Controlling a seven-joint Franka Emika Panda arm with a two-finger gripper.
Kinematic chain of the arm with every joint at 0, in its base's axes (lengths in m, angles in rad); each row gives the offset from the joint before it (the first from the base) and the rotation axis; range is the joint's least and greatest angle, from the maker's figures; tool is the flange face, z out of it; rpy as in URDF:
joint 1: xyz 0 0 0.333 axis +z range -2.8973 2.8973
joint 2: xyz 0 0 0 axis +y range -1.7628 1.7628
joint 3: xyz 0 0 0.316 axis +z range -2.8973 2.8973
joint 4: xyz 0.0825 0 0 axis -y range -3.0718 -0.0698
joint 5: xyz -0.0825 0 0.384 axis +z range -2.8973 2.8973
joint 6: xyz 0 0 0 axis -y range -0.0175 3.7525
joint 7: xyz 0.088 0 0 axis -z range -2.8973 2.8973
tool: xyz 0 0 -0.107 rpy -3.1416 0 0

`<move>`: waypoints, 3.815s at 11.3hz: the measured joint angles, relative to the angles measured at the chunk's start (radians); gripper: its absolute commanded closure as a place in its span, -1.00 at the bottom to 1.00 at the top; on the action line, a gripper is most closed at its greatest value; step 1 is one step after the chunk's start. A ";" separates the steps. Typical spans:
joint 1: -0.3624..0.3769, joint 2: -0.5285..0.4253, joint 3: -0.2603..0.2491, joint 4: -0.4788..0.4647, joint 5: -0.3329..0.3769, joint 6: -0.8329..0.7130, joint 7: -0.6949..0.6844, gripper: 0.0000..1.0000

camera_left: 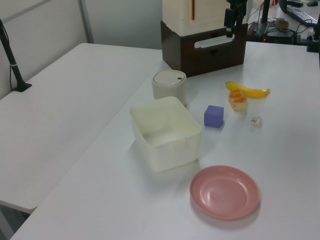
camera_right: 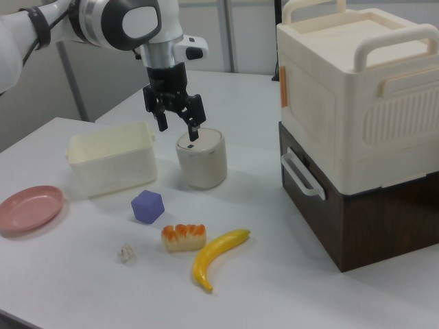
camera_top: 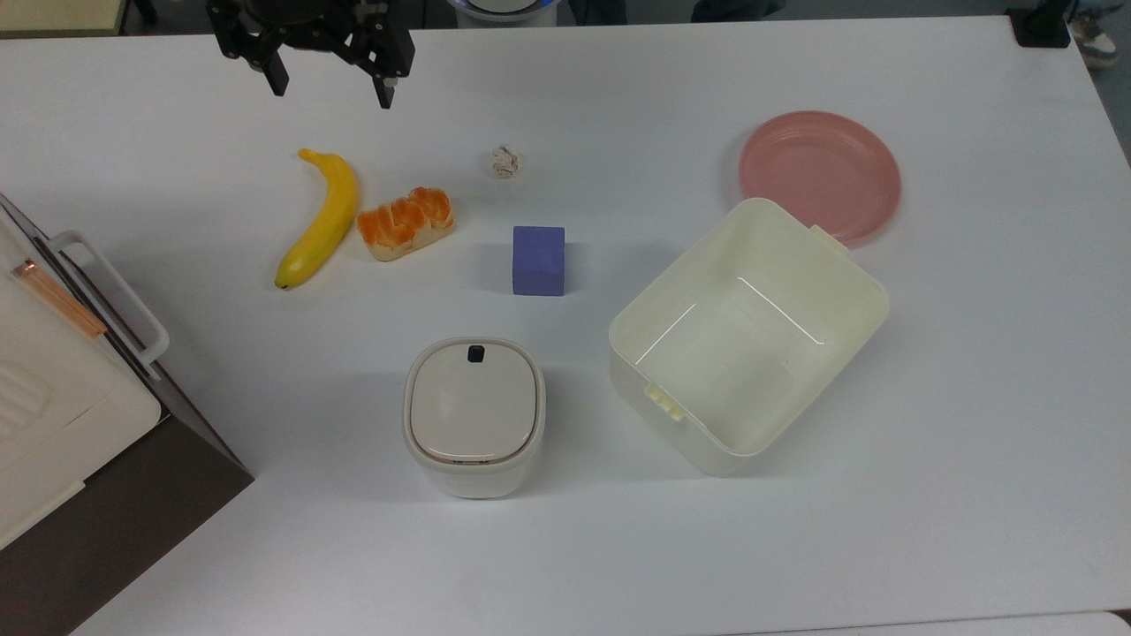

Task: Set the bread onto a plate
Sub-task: 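Move the open gripper toward the orange-topped bread roll, then lower the gripper over the bread roll and close on it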

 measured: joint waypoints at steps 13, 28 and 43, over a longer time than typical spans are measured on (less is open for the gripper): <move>0.004 0.000 0.008 -0.004 0.000 -0.051 -0.017 -1.00; 0.122 -0.008 0.020 -0.243 0.000 0.098 -0.038 -1.00; 0.039 0.052 0.000 -0.551 -0.034 0.554 0.536 -0.97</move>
